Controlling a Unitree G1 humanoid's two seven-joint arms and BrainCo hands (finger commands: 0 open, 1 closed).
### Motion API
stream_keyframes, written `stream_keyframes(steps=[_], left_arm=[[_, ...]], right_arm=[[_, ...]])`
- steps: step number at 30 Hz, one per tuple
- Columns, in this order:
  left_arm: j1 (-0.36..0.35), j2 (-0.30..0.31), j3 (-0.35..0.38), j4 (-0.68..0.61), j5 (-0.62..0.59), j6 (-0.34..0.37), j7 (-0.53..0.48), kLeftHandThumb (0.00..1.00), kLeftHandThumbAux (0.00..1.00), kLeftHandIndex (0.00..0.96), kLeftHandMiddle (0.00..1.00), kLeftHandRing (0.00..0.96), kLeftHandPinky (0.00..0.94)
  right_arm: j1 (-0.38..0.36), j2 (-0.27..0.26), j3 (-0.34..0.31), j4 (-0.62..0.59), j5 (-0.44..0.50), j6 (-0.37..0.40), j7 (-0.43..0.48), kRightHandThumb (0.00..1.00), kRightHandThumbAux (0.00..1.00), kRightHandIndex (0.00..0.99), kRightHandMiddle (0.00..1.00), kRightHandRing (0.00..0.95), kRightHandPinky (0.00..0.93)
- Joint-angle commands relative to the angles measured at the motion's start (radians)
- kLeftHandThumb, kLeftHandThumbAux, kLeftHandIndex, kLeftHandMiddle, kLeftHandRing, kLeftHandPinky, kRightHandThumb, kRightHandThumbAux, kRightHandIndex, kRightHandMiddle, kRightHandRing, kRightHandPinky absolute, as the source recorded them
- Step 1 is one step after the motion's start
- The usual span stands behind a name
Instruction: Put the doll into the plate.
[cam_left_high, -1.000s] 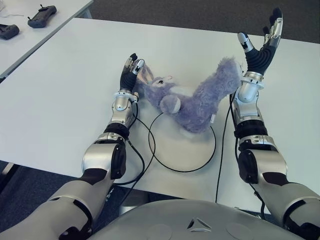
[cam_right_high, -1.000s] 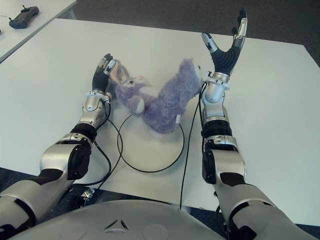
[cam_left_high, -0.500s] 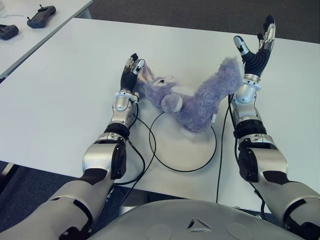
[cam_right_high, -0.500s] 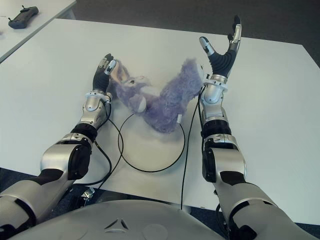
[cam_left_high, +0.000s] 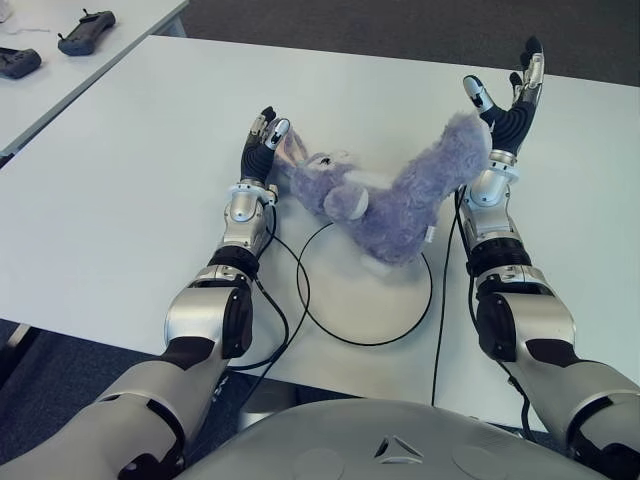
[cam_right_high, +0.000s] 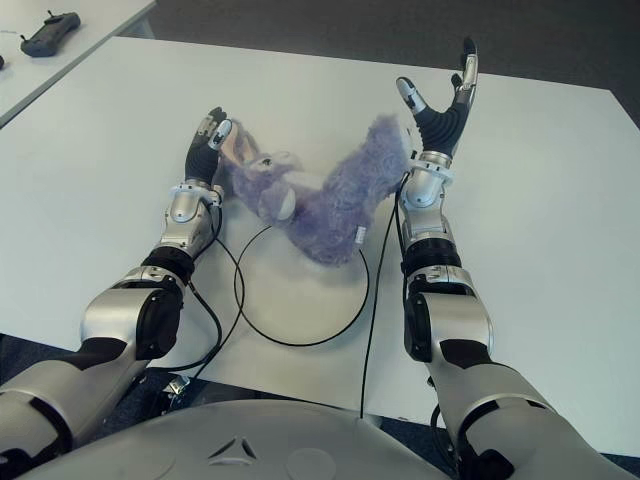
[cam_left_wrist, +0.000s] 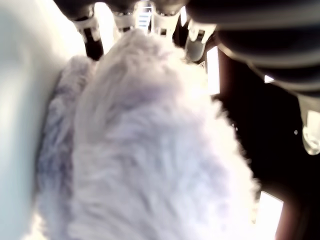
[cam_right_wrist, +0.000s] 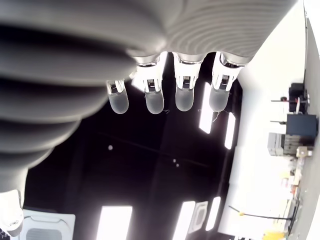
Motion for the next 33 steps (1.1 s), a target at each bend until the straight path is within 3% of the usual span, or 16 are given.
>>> stream_keyframes(steps=[1,33], left_arm=[[0.263,-0.036,0.010,0.168,-0.004,0.157,0.024,0.000,0.400,0.000,0.008,0.000,0.000],[0.268,-0.036,0.008,0.168,0.000,0.140,0.016,0.000,0.403,0.000,0.000,0.000,0.000]], right_arm=[[-0.024,-0.003,0.009,0.041,0.010,0.010,0.000,0.000,0.554,0.000,0.000,0.000,0.000],[-0.082,-0.024,-0.015,0.221,0.114,0.067,0.187,0.000,0.513,0.000,0.010,0.000,0.000]])
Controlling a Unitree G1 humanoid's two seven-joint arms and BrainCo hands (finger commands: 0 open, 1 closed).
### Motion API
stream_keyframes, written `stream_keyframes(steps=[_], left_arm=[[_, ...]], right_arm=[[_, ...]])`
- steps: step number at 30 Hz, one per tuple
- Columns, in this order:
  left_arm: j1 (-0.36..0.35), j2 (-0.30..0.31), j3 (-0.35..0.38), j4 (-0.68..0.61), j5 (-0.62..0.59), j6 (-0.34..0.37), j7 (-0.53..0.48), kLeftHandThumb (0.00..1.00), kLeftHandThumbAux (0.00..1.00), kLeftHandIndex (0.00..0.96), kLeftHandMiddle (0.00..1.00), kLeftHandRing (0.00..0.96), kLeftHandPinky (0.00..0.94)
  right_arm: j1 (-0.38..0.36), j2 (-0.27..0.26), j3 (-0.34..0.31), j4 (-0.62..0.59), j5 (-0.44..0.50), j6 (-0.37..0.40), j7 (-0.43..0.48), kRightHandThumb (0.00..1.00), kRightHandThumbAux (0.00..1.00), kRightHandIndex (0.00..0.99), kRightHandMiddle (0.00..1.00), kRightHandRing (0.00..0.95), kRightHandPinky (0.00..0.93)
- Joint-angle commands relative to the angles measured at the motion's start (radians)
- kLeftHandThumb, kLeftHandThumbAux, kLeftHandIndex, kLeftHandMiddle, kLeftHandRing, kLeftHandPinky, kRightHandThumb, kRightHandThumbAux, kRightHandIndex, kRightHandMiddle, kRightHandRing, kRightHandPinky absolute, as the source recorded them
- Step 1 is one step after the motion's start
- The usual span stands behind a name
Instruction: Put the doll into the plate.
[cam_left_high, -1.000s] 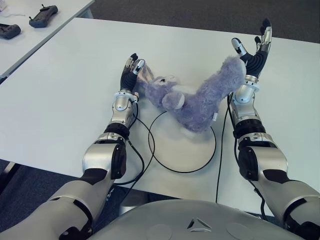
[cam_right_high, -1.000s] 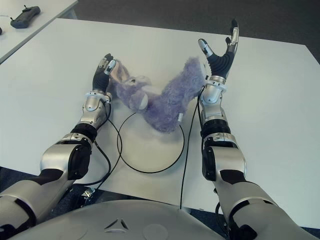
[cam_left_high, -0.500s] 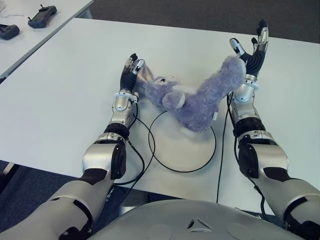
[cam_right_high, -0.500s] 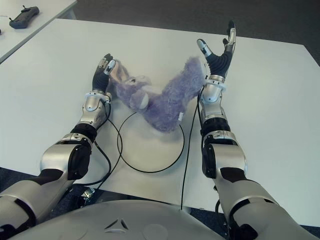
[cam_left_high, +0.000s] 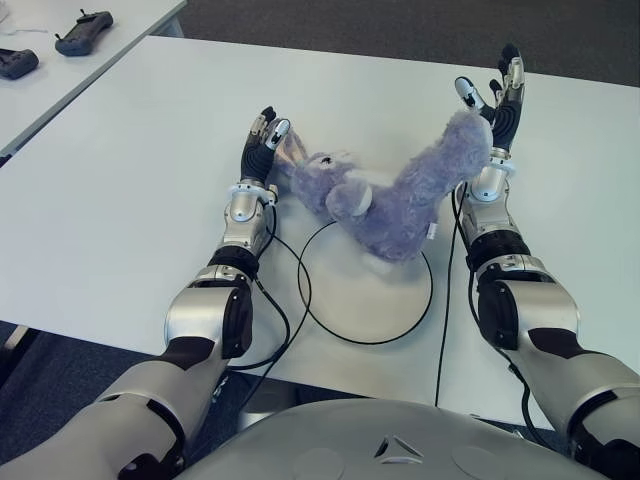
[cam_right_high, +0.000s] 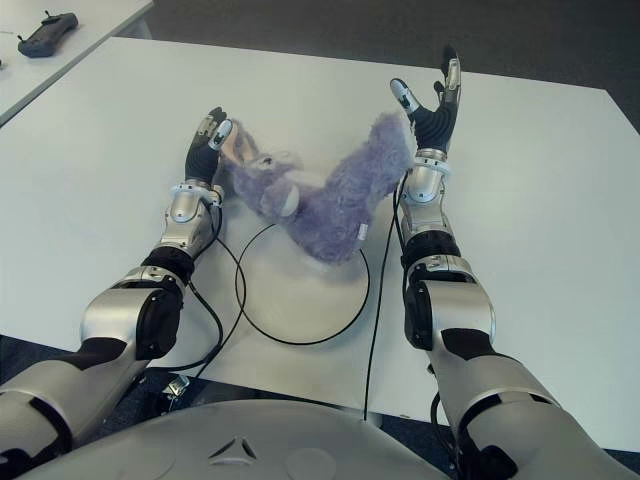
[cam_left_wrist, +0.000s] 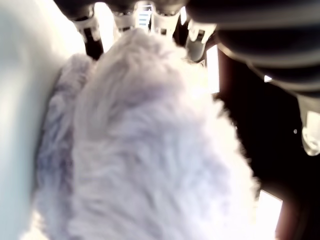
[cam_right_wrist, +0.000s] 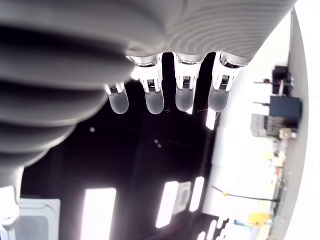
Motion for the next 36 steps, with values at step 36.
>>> stream_keyframes(steps=[36], left_arm=[[0.258,-0.032,0.008,0.167,-0.002,0.156,0.019,0.000,0.406,0.000,0.000,0.000,0.000]], right_arm=[[-0.071,-0.040,-0.049,0.169,0.113,0.179,0.147,0.000,0.524,0.007,0.023,0.000,0.000]])
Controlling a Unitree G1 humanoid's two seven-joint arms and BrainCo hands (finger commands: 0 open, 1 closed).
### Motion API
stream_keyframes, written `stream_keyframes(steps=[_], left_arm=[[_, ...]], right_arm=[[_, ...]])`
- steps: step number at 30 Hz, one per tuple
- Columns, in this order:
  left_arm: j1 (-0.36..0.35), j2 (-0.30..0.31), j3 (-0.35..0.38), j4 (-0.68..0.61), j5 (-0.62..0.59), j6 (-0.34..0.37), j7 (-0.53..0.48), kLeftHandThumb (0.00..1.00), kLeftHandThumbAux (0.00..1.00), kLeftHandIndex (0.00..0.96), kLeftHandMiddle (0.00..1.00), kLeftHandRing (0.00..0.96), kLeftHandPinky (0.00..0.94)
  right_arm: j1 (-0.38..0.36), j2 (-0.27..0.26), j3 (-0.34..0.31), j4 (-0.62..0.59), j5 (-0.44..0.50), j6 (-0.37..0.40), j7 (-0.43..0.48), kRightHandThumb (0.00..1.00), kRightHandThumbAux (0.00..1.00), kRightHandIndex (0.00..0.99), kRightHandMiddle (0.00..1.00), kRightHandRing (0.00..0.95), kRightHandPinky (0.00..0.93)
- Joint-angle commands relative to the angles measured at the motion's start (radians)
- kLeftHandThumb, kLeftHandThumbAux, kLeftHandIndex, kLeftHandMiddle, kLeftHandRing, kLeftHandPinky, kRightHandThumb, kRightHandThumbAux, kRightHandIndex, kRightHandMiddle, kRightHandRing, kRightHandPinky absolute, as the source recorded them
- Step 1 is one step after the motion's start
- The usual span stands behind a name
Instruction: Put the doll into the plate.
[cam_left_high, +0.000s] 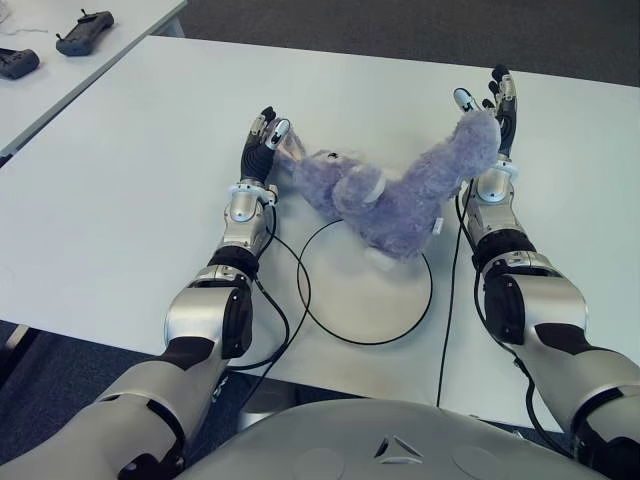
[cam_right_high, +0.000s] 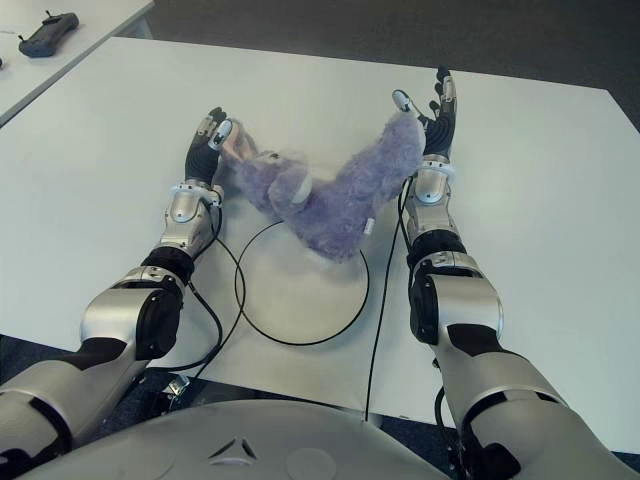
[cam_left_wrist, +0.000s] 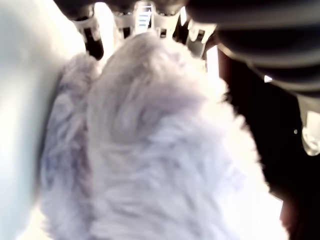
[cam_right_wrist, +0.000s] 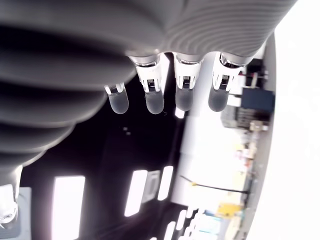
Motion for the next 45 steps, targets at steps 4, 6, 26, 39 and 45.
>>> stream_keyframes(steps=[4,6,26,39,45], left_arm=[[0.260,-0.032,0.006,0.167,0.000,0.153,0.019,0.000,0.399,0.000,0.000,0.000,0.000],[0.260,-0.032,0.005,0.167,0.001,0.151,0.020,0.000,0.398,0.000,0.000,0.000,0.000],[0.263,-0.036,0.003,0.166,-0.001,0.136,0.027,0.000,0.396,0.000,0.000,0.000,0.000],[0.262,-0.035,0.004,0.167,-0.005,0.141,0.021,0.000,0.406,0.000,0.000,0.000,0.000],[0.262,-0.034,0.003,0.167,-0.004,0.148,0.021,0.000,0.407,0.000,0.000,0.000,0.000]], right_arm=[[-0.045,-0.009,-0.050,0.071,0.082,0.110,0.076,0.000,0.526,0.005,0.022,0.000,0.000],[-0.048,-0.009,-0.054,0.074,0.088,0.118,0.084,0.000,0.526,0.005,0.022,0.000,0.000],[-0.073,-0.060,-0.112,0.121,0.166,0.216,0.144,0.000,0.549,0.020,0.017,0.000,0.000],[-0.053,-0.086,-0.126,0.151,0.166,0.244,0.133,0.000,0.545,0.030,0.009,0.000,0.000],[-0.047,-0.084,-0.129,0.153,0.165,0.243,0.124,0.000,0.551,0.036,0.013,0.000,0.000]])
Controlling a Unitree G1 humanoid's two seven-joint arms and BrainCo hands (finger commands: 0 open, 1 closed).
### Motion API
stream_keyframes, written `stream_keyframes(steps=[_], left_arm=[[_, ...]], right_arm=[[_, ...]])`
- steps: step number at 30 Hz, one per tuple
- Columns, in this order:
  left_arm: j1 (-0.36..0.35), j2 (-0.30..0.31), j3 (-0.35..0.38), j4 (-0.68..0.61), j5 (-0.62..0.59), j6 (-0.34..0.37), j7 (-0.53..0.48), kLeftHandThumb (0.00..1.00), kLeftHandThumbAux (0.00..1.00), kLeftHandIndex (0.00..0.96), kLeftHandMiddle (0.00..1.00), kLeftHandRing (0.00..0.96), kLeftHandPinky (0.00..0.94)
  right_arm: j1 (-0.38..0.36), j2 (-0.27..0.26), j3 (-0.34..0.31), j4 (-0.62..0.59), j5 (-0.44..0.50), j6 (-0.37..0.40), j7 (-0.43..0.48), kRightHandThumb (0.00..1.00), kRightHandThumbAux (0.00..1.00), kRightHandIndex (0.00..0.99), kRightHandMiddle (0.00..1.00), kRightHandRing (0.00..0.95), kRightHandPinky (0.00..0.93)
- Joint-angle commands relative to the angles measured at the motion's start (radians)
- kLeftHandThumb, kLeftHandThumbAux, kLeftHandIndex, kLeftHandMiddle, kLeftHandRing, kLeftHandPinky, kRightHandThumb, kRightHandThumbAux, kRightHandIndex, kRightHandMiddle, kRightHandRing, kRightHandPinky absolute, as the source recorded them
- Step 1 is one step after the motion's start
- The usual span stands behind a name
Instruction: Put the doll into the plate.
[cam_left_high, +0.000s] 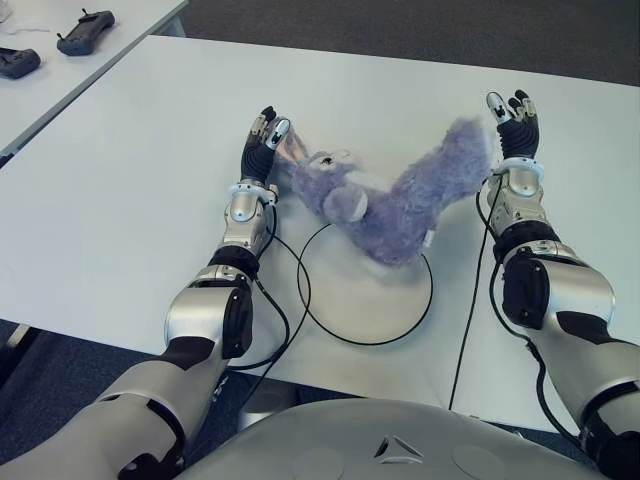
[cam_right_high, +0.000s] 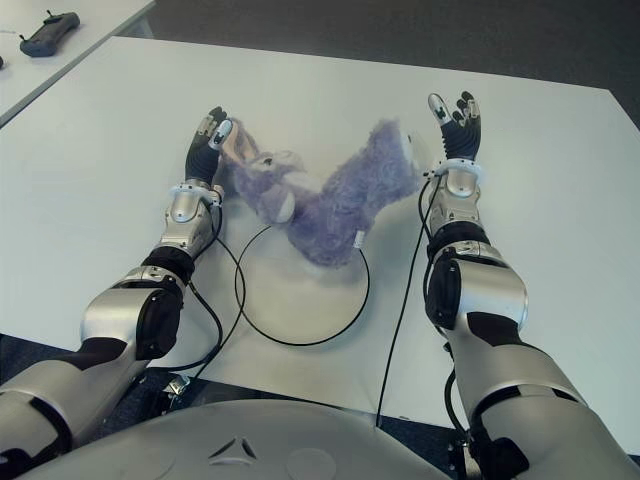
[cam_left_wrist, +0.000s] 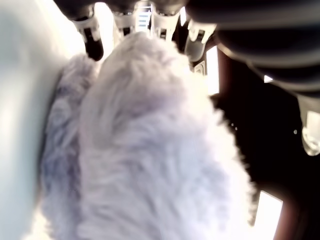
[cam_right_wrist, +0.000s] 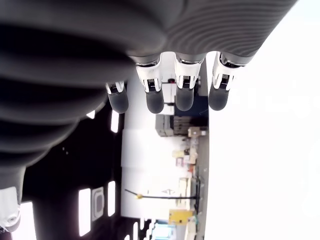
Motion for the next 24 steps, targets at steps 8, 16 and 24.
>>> stream_keyframes(steps=[8,16,24], left_arm=[[0.262,-0.033,0.014,0.167,-0.007,0.151,0.018,0.000,0.399,0.000,0.000,0.000,0.000],[0.265,-0.029,0.006,0.166,0.001,0.144,0.019,0.000,0.403,0.000,0.000,0.000,0.000],[0.264,-0.030,0.013,0.167,-0.007,0.150,0.012,0.000,0.395,0.000,0.000,0.000,0.000]], right_arm=[[0.021,0.013,-0.023,0.043,0.020,0.059,-0.019,0.000,0.557,0.039,0.012,0.000,0.000],[0.049,0.042,-0.011,0.054,0.005,0.054,-0.036,0.000,0.574,0.035,0.011,0.000,0.000],[0.088,0.084,0.010,0.061,-0.012,0.037,-0.042,0.000,0.575,0.031,0.014,0.000,0.000]])
